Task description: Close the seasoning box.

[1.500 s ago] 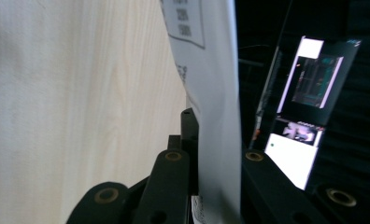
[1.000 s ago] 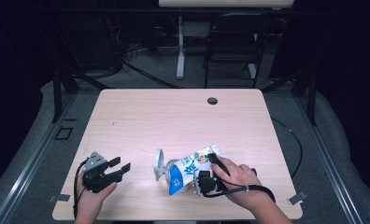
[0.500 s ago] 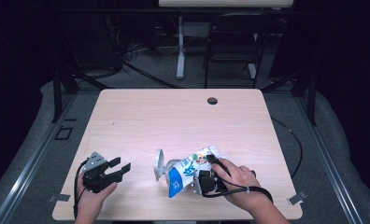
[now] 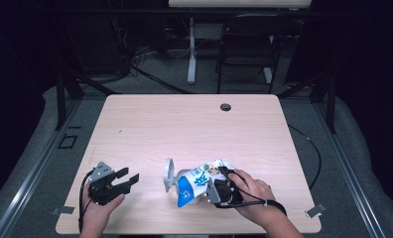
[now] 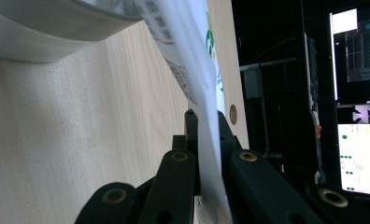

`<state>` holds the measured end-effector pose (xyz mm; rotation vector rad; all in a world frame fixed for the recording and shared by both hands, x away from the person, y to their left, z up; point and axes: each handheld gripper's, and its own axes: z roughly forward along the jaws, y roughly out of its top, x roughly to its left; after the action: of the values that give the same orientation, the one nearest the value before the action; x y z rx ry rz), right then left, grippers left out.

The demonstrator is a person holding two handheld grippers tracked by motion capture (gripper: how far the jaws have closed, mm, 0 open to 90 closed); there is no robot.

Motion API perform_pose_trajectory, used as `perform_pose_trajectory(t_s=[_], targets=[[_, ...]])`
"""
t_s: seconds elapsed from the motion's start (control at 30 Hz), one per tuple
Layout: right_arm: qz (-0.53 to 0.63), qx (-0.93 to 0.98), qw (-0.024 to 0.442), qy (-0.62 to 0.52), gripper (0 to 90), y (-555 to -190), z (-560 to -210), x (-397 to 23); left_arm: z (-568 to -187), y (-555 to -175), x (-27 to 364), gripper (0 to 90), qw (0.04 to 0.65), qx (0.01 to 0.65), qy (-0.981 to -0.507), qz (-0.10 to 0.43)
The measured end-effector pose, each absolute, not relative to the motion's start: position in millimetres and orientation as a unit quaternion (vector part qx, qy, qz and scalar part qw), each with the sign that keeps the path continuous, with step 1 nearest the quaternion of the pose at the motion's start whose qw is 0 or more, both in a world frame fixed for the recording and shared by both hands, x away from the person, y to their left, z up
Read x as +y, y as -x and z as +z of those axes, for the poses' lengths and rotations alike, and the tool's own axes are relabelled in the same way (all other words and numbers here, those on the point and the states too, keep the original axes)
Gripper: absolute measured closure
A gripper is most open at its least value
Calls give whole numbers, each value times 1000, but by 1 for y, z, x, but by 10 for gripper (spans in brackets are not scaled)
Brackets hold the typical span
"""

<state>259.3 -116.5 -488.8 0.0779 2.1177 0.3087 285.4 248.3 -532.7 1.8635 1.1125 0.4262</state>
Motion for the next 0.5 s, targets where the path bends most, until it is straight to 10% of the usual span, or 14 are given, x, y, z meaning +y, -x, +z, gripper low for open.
perform_pose_trajectory(t_s=[0.5], targets=[[197, 877, 424, -110, 898, -260, -500, -130, -534, -286, 249, 477, 446, 451, -754, 172]])
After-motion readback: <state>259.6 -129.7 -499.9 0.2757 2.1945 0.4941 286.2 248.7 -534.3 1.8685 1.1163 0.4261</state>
